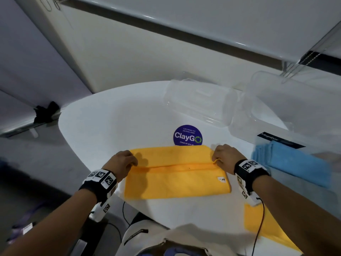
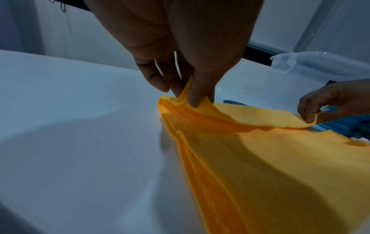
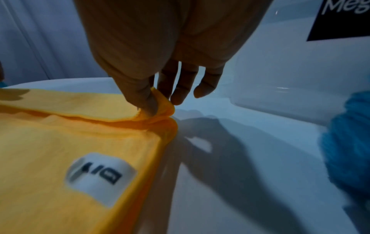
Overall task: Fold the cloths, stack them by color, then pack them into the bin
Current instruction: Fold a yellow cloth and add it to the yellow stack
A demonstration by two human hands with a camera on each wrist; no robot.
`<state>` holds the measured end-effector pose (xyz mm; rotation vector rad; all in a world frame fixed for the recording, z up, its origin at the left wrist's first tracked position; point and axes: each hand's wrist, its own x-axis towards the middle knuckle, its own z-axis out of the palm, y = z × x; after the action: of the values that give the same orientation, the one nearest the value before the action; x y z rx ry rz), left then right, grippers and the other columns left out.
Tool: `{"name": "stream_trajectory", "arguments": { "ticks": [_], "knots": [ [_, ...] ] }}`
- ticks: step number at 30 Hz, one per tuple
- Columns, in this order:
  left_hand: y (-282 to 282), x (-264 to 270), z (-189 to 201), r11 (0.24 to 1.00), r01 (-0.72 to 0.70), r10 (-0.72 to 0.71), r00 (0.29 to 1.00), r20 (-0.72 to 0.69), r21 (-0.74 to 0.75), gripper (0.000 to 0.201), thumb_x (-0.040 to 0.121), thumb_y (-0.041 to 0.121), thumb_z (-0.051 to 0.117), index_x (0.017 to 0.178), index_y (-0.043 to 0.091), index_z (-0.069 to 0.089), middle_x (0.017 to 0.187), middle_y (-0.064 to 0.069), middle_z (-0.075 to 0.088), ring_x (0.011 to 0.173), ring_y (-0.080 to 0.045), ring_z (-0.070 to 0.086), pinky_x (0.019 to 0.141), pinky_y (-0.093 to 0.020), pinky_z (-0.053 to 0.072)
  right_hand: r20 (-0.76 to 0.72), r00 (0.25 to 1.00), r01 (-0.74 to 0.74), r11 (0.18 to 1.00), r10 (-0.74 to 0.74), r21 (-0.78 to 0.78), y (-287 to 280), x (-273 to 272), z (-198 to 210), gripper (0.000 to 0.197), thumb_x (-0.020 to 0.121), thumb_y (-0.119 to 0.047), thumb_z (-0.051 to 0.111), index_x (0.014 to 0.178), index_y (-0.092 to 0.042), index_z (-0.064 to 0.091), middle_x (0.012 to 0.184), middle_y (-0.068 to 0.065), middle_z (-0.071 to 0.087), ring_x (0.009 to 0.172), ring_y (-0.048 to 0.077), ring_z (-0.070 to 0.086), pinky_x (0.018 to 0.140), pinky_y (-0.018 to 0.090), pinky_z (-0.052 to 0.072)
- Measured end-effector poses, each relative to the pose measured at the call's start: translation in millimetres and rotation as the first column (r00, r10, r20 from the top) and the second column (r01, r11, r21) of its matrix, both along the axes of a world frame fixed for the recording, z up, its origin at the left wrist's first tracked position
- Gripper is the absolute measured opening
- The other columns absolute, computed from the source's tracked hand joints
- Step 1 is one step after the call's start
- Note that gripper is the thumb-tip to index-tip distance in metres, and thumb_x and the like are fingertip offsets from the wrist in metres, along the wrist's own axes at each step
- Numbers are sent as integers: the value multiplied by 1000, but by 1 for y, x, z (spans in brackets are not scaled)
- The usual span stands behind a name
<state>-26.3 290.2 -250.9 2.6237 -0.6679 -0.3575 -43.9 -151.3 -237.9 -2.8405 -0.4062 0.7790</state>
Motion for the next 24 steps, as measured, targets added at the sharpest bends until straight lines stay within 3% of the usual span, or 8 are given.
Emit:
{"name": "stream_trajectory", "arguments": {
  "ticks": [8,12,15,17,19,21,24],
  "knots": [
    [4,-24,-2,999,-31,34,997,-70,40,20,81,-1,67,86,16,75,98,-4,66,87,-26,64,77,-34,53,-40,998,44,997,-46,-60,0,-24,3,23,89,-27,57,107,-29,71,122,-4,57,110,21,49,89,30,41],
    [7,-32,-9,996,-44,53,991,-125,77,21,83,1,62,91,16,75,102,-3,67,91,-26,64,81,-36,53,-70,997,15,989,-26,-150,6,-30,4,28,90,-34,55,116,-31,66,129,-6,54,116,21,47,93,32,40],
    [4,-36,-6,985,-76,90,993,-82,153,16,81,15,65,94,19,73,105,-4,65,93,-30,62,79,-40,52,-52,998,13,984,-23,-179,12,-34,6,37,87,-42,53,121,-29,61,132,-5,51,119,22,45,96,35,39],
    [-2,-45,-3,975,-112,112,994,11,189,22,78,29,67,99,22,69,110,-6,60,93,-31,60,76,-42,50,53,998,34,997,-30,-66,17,-37,3,49,82,-43,51,128,-25,57,140,2,46,126,27,42,100,40,40],
    [-17,-61,-1,966,-92,84,996,43,240,40,81,49,56,115,28,60,122,-4,54,104,-29,56,82,-45,48,86,996,-21,999,19,29,23,-41,-5,64,80,-41,51,141,-24,45,155,7,29,140,31,30,109,46,35],
    [-33,-80,-2,949,11,3,999,-45,316,60,84,62,38,138,33,40,144,-3,40,128,-29,43,97,-49,39,13,991,-136,990,137,-18,32,-47,-14,72,88,-43,49,153,-30,23,164,4,1,150,28,7,116,47,23],
    [-41,-84,-15,903,110,-24,978,-206,416,68,94,54,35,150,40,1,161,4,-3,148,-24,1,114,-52,14,-113,985,-145,980,130,-135,39,-60,-20,77,95,-48,44,153,-38,-4,159,-3,-26,150,26,-11,120,48,12]
  ]
}}
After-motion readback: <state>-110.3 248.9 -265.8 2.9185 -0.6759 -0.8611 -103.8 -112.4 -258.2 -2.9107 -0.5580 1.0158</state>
